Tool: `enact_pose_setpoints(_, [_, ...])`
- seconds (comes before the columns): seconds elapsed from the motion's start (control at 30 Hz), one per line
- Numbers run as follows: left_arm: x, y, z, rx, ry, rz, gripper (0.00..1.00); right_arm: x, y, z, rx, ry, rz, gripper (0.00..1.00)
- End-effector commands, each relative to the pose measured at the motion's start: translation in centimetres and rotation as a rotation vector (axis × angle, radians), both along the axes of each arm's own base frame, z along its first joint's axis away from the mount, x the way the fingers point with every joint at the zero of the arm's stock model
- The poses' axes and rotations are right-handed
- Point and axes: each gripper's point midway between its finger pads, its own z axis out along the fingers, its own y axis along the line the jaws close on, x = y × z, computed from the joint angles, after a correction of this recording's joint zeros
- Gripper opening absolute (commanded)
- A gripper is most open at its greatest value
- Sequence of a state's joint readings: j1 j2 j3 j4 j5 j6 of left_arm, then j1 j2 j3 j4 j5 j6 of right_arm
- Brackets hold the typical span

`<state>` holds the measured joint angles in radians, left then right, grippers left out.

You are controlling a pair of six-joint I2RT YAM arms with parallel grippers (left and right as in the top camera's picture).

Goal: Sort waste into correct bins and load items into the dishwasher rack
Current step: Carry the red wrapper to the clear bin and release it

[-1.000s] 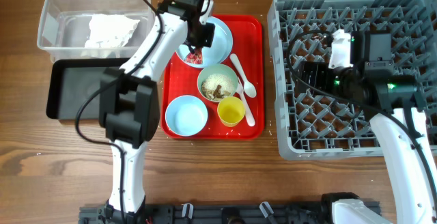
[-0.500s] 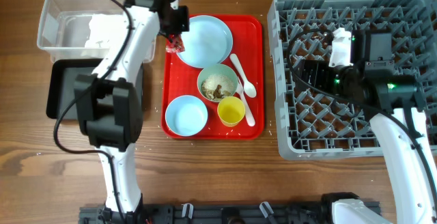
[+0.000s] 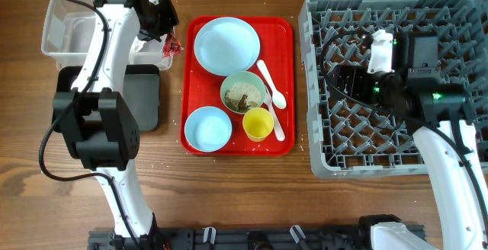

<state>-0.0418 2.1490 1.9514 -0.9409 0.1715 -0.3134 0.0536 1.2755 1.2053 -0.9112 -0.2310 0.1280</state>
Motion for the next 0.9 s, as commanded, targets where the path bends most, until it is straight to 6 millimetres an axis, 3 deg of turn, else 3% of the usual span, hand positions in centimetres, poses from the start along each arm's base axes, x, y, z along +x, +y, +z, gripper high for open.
enact_pose_setpoints(0.0, [-0.1,0.6,2.1,-0.036,-0.032,0.041,0.04,0.3,-0.2,0.7,-0.006,-0.021,-0.011,1.0])
enact_pose_setpoints(0.17, [0.0,4.3,4.1,-0.044,-0.07,0.127,0.04,0.4,-0.2,0.8,-0.006,-0.023,-0.011,1.0])
enact_pose_setpoints(0.3, [0.1,6.8,4.2,-0.038,-0.079,0.175,0.04,0.4,-0.2,0.8,-0.006,-0.024,-0.011,1.0])
enact_pose_setpoints(0.47, [0.2,8.1,4.1,0.025,-0.088,0.184,0.04,0.4,-0.2,0.8,0.003,-0.021,-0.024,1.0])
enact_pose_setpoints(0.87, [1.4,8.3,3.6,0.037,-0.123,0.17,0.04,0.4,-0.2,0.8,0.009,-0.018,-0.032,1.0])
